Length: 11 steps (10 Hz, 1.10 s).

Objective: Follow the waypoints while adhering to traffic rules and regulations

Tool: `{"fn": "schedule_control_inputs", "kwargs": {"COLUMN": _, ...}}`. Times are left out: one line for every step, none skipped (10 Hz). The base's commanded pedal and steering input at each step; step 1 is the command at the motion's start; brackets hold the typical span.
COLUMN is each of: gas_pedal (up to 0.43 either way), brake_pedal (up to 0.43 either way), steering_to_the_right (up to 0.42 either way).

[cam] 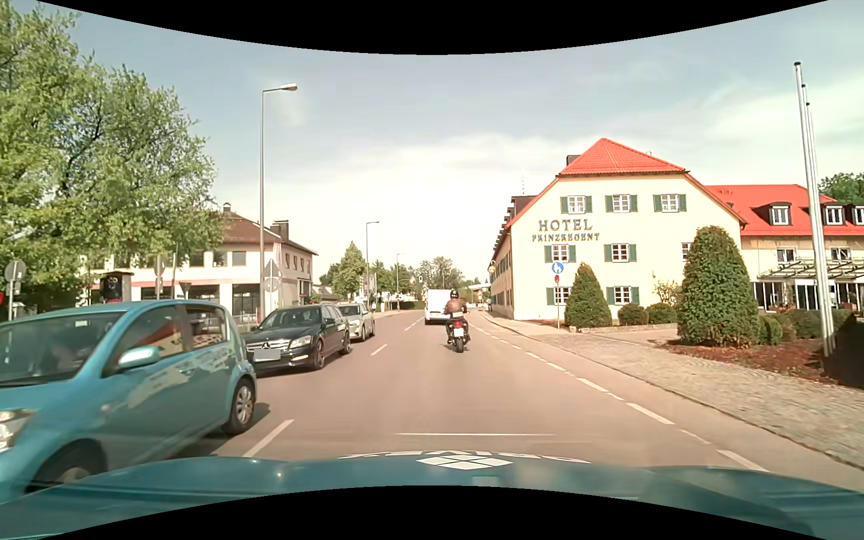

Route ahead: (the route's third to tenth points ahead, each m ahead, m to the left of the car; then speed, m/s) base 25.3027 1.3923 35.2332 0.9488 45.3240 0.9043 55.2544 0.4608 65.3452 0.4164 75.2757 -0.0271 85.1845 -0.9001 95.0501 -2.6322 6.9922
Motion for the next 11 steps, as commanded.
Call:
{"fn": "schedule_control_inputs", "kwargs": {"gas_pedal": 0.110, "brake_pedal": 0.000, "steering_to_the_right": -0.014}}
{"fn": "schedule_control_inputs", "kwargs": {"gas_pedal": 0.110, "brake_pedal": 0.000, "steering_to_the_right": -0.014}}
{"fn": "schedule_control_inputs", "kwargs": {"gas_pedal": 0.110, "brake_pedal": 0.000, "steering_to_the_right": -0.014}}
{"fn": "schedule_control_inputs", "kwargs": {"gas_pedal": 0.110, "brake_pedal": 0.000, "steering_to_the_right": -0.013}}
{"fn": "schedule_control_inputs", "kwargs": {"gas_pedal": 0.110, "brake_pedal": 0.000, "steering_to_the_right": -0.014}}
{"fn": "schedule_control_inputs", "kwargs": {"gas_pedal": 0.110, "brake_pedal": 0.000, "steering_to_the_right": -0.013}}
{"fn": "schedule_control_inputs", "kwargs": {"gas_pedal": 0.110, "brake_pedal": 0.000, "steering_to_the_right": -0.013}}
{"fn": "schedule_control_inputs", "kwargs": {"gas_pedal": 0.110, "brake_pedal": 0.000, "steering_to_the_right": -0.013}}
{"fn": "schedule_control_inputs", "kwargs": {"gas_pedal": 0.110, "brake_pedal": 0.000, "steering_to_the_right": -0.013}}
{"fn": "schedule_control_inputs", "kwargs": {"gas_pedal": 0.110, "brake_pedal": 0.000, "steering_to_the_right": -0.012}}
{"fn": "schedule_control_inputs", "kwargs": {"gas_pedal": 0.098, "brake_pedal": 0.000, "steering_to_the_right": -0.010}}
